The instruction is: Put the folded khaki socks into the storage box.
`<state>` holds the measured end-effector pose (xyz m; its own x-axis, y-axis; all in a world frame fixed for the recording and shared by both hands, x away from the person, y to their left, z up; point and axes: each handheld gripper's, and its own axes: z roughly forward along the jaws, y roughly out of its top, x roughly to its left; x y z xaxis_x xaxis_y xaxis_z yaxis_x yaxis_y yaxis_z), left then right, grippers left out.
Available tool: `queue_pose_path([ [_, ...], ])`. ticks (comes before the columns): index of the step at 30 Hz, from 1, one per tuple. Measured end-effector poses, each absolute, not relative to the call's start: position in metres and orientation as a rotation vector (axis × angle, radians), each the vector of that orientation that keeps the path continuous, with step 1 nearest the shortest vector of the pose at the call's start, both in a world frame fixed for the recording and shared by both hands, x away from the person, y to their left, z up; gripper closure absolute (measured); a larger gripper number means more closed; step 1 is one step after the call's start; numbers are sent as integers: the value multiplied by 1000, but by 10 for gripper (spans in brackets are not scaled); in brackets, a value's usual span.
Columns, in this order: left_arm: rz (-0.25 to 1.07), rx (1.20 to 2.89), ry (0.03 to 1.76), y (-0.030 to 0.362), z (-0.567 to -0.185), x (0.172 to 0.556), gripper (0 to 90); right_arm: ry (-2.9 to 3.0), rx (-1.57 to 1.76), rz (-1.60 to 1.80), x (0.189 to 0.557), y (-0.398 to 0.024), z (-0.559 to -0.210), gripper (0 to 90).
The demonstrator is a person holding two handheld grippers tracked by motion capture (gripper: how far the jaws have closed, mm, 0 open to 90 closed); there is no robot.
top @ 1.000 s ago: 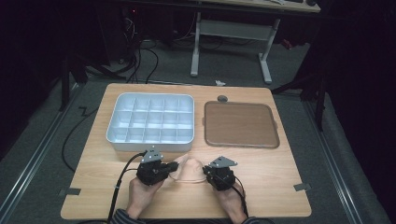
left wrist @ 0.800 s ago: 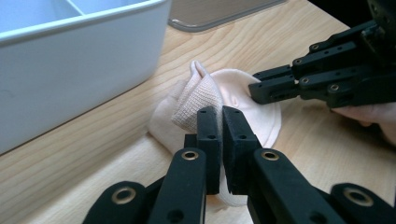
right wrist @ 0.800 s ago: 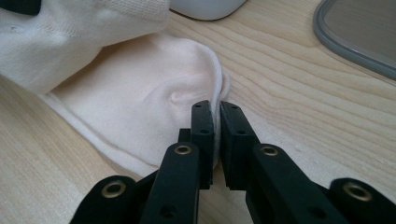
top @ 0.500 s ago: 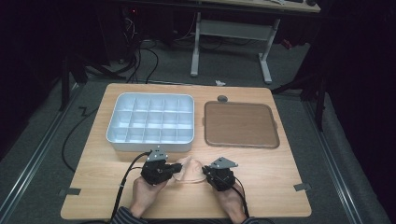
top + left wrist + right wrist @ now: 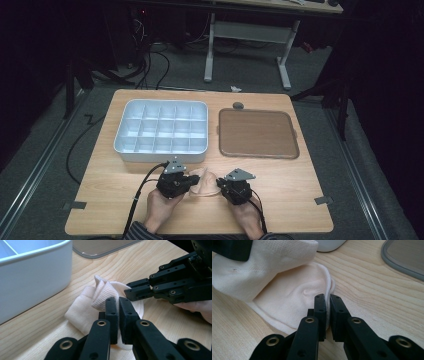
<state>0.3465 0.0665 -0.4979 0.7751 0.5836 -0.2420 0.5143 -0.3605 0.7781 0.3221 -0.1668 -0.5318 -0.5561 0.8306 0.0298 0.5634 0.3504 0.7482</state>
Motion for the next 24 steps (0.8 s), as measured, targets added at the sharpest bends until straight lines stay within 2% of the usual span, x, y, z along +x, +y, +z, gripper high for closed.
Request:
queue_pose_path([
  [24,61,2071,816,51,-511,352,855,2269,1232,1048,323,-164,-532,845],
])
